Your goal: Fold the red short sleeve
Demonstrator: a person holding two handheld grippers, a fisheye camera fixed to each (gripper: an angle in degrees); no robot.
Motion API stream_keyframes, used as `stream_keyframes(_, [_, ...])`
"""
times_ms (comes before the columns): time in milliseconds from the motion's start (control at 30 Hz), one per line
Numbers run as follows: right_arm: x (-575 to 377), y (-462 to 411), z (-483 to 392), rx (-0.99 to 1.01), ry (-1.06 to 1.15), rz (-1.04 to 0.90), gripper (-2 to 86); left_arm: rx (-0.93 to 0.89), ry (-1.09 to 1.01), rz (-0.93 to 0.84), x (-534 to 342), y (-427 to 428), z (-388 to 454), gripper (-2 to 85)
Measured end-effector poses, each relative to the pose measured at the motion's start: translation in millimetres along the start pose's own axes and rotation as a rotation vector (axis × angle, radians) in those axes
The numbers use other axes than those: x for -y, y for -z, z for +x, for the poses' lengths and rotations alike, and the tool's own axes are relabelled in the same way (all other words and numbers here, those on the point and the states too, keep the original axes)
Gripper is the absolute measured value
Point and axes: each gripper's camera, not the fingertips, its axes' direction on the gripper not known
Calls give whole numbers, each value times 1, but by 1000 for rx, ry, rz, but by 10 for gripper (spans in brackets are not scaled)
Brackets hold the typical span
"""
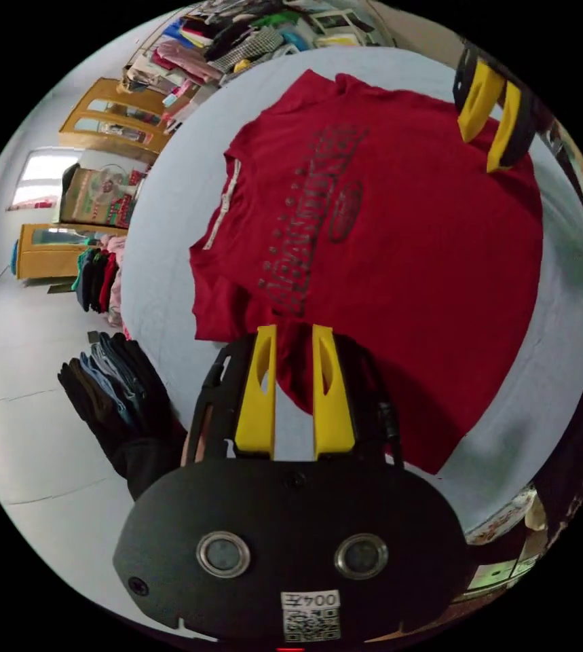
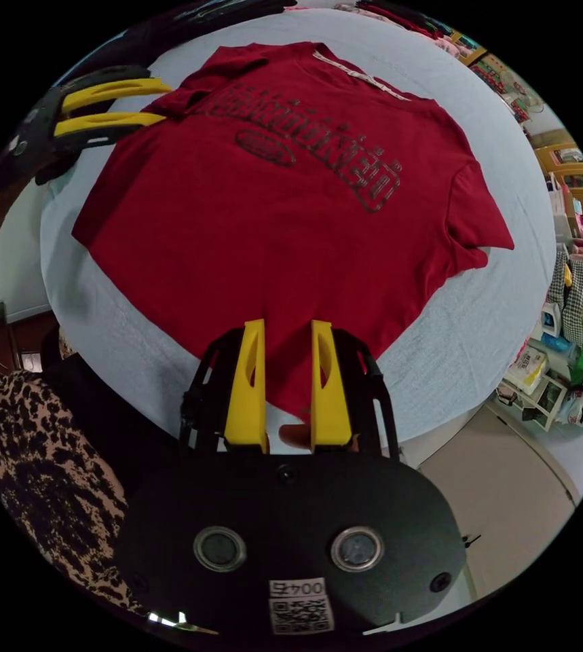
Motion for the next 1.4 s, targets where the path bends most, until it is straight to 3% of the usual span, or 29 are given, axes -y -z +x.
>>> stream_keyframes(67, [-1,-4,5,5,-12,-4,93,-45,70,30,-8,21,-10,116])
stream_keyframes(167, [-2,-12,11,-3,2,-17,92,-249,259,96,-35,39,-18,140])
stream_keyframes(367, [-22,-30,30,-5,43,30,85,-626,642,40,-96,-12,32,137])
stream_keyframes(467, [-37,-41,43,2,57,71,81,-581,835,99,-121,-18,47,90])
stream_keyframes(567, [-50,-53,58,9,58,96,79,-504,867,69,-117,-23,54,60])
stream_keyframes(733, [-79,-76,75,-46,159,182,84,-555,974,51,-121,-38,53,31])
stream_keyframes(867, [-90,-87,130,137,140,146,78,-640,1053,67,-135,-58,49,20])
stream_keyframes(967, [-109,-57,181,439,135,375,106,-677,1055,65,-138,-69,46,17])
stream_keyframes(1033, [-104,-39,208,525,133,517,140,-675,1043,59,-137,-74,46,16])
stream_keyframes(1133, [-61,-22,245,630,164,689,161,-660,1037,53,-136,-81,49,14])
stream_keyframes(1200, [2,-26,271,745,190,658,154,-663,1064,56,-139,-88,51,13])
stream_keyframes(1400, [135,-79,296,792,215,551,128,-649,1075,71,-147,-105,56,13])
